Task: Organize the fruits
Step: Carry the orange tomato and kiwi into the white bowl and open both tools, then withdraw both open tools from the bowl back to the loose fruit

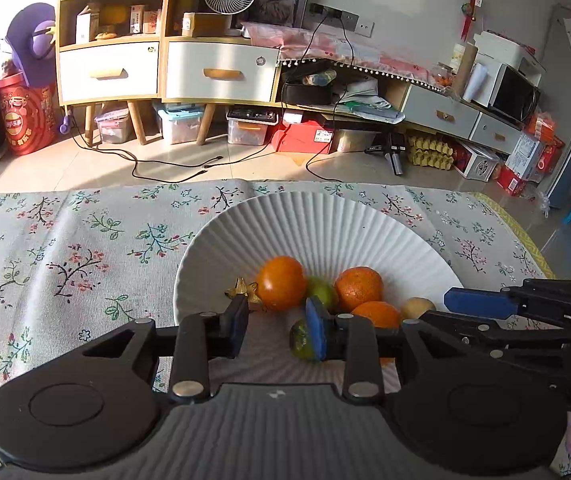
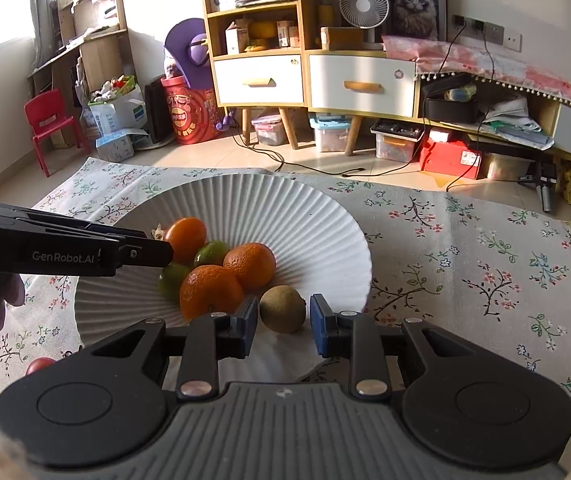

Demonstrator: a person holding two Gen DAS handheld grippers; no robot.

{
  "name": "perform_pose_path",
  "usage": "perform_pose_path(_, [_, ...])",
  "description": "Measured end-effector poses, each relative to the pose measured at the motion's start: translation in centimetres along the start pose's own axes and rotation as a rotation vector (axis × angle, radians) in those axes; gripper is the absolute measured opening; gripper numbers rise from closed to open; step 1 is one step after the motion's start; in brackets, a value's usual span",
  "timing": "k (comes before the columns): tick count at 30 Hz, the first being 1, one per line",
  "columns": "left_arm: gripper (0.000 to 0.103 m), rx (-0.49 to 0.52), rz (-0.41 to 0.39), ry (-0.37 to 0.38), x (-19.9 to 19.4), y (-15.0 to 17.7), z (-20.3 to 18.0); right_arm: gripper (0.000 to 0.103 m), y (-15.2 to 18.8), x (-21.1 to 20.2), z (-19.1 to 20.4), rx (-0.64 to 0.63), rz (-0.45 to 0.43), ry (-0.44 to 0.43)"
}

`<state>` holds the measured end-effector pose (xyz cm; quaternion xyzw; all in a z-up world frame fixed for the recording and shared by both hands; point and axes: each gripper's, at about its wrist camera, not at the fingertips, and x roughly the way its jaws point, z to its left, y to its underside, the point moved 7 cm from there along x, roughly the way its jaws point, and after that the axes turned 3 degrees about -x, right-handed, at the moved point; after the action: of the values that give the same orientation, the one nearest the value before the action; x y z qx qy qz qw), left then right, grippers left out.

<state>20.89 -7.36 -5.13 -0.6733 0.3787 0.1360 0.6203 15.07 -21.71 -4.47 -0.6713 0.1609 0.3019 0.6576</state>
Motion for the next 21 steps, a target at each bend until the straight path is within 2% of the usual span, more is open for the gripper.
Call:
perform_pose_path(4, [0.049, 0.002, -0.024, 0.023, -0.9, -0.2, -0.3, 0.043, -0.6, -0.7, 0.2, 0.007, -0.022, -0.006])
perform_pose_path(8, [0.057, 0.019, -0.030, 0.029, -1.6, -0.1, -0.5, 0.052, -0.7, -1.3, 0.3, 0.020, -0.025, -0.009])
perform_pose_path(15, [0.079, 0.038, -0.059, 0.029, -3.6, 0.5, -0.5, 0.065, -0.3, -2.6, 0.8, 0.038, -0.019, -0.006])
perform_pose_path(21, [0.083, 0.063, -0.064, 0.015, -4.9, 1.2, -0.2, 0.071, -0.3, -3.5, 1.2, 0.046, -0.012, -0.003])
